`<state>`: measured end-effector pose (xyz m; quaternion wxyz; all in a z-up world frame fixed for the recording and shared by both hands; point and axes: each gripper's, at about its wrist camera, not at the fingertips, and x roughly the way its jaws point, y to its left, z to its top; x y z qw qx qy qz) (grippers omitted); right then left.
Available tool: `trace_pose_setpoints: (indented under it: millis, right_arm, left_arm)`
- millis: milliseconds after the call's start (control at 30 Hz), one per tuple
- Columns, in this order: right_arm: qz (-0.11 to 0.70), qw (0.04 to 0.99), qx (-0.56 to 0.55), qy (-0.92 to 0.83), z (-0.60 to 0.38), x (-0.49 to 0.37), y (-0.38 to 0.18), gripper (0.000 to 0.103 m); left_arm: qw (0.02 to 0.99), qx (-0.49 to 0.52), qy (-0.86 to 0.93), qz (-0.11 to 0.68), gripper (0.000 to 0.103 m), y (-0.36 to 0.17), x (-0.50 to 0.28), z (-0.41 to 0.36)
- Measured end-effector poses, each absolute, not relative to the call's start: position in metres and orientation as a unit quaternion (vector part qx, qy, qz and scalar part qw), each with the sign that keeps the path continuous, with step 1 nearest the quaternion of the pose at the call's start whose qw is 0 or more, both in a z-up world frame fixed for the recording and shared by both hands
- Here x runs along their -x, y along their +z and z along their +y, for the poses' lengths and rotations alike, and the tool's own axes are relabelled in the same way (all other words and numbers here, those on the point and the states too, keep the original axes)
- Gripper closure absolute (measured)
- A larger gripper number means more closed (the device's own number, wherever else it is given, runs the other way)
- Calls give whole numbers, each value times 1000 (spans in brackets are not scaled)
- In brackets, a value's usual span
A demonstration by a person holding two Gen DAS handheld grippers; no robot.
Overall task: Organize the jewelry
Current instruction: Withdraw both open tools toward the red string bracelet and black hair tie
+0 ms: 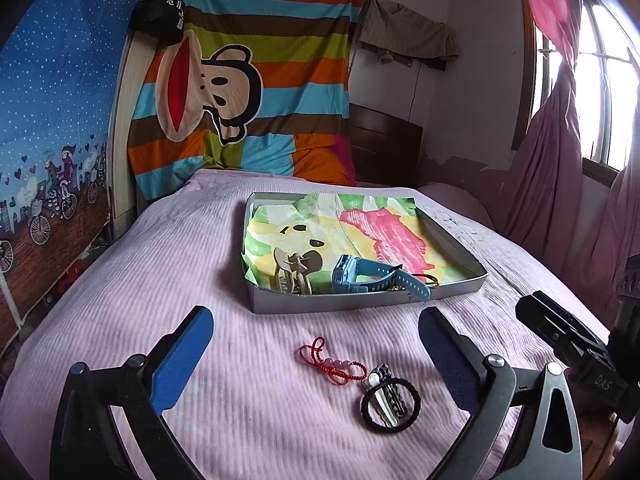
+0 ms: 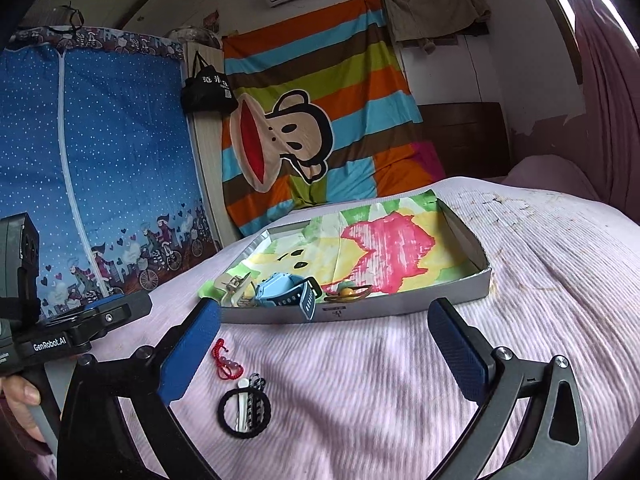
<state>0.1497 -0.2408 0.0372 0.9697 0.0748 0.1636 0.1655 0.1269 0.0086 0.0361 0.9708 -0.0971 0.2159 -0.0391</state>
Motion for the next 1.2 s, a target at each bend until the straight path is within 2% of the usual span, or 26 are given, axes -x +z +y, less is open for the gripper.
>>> trace_pose_setpoints:
  millis: [700,1133,1200]
  right_arm:
    - [158,972,-3,172,-228,-91,22,1]
    - [210,958,5,196,-225,-110,7,2]
    - [217,955,9,200,-222,-113,5,5]
  left_arm:
    - [973,65,-35,220,0,18,-81,4]
    - [951,89,-43,293,0,0,-101,17]
    - [949,93,-44,297,0,-2,-102,18]
